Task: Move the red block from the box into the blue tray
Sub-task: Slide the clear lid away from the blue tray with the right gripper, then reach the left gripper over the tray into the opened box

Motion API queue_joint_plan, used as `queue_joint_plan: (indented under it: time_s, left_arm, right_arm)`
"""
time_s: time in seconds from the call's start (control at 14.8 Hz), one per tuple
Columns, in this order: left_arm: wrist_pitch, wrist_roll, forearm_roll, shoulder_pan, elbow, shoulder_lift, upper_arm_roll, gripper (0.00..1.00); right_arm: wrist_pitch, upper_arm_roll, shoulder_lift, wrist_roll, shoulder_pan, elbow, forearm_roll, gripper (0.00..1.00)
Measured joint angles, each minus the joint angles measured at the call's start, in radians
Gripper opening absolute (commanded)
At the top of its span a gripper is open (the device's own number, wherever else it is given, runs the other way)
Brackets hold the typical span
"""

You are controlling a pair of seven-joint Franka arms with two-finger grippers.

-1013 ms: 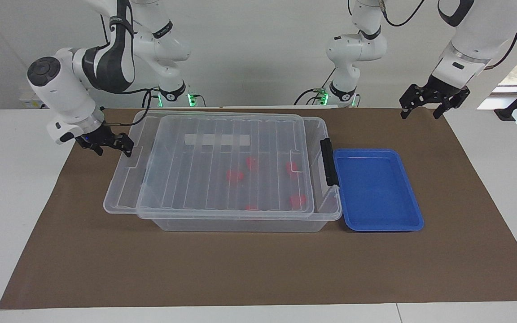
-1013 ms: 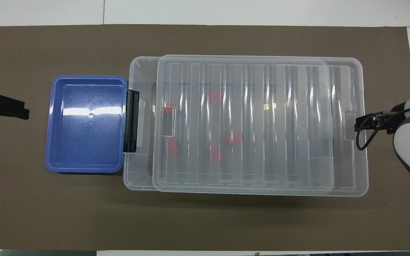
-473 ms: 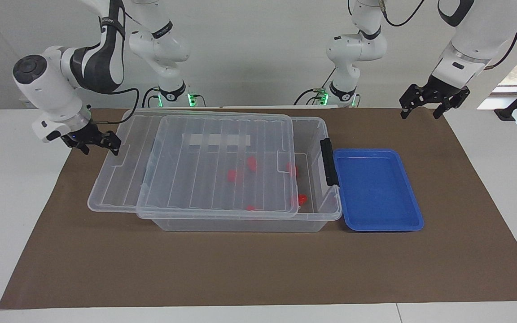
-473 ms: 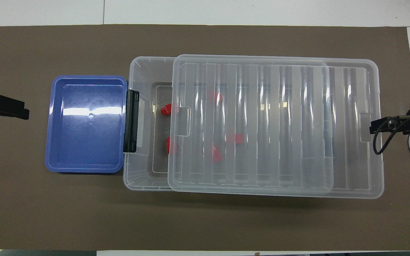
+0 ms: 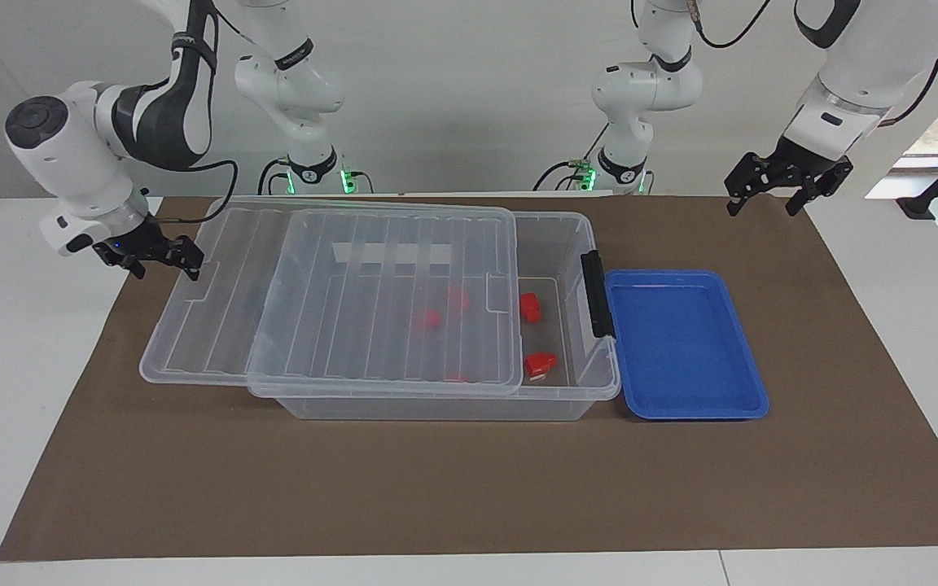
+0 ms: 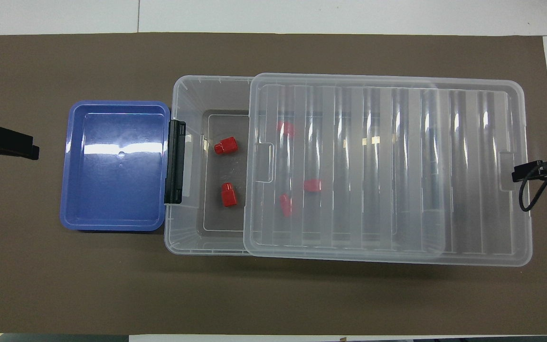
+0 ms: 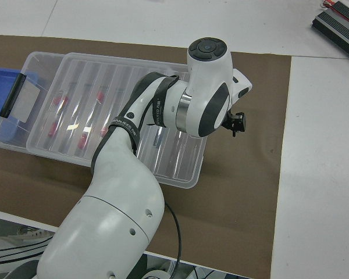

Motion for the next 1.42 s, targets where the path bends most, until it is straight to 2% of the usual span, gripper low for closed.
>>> queue_joint_plan:
  time_s: [0.54, 0.88, 1.15, 1.42]
  left_arm:
    - [0.022, -0.006, 0.0, -0.027, -0.019, -0.003, -0.018, 1.0]
    - [0.221, -0.171, -0.001, -0.202, -0.197, -0.031, -0.033, 1.0]
    - [0.334, -0.312, -0.001, -0.33, -0.27, -0.032, -0.037, 1.0]
    - [0.435, -0.403, -0.001, -0.405, -0.35, -0.024, -0.038, 1.0]
  right_arm:
    - [0.003, -0.002, 0.0, -0.072, -0.053, 0.004, -0.001, 1.0]
    - [0.003, -0.004, 0.0, -0.094, -0.068, 0.005, -0.003, 1.0]
    - [0.004, -0.004, 0.0, -0.096, -0.076, 0.005, -0.004, 1.0]
    - [0.004, -0.005, 0.0, -0.103, -0.08, 0.005, -0.004, 1.0]
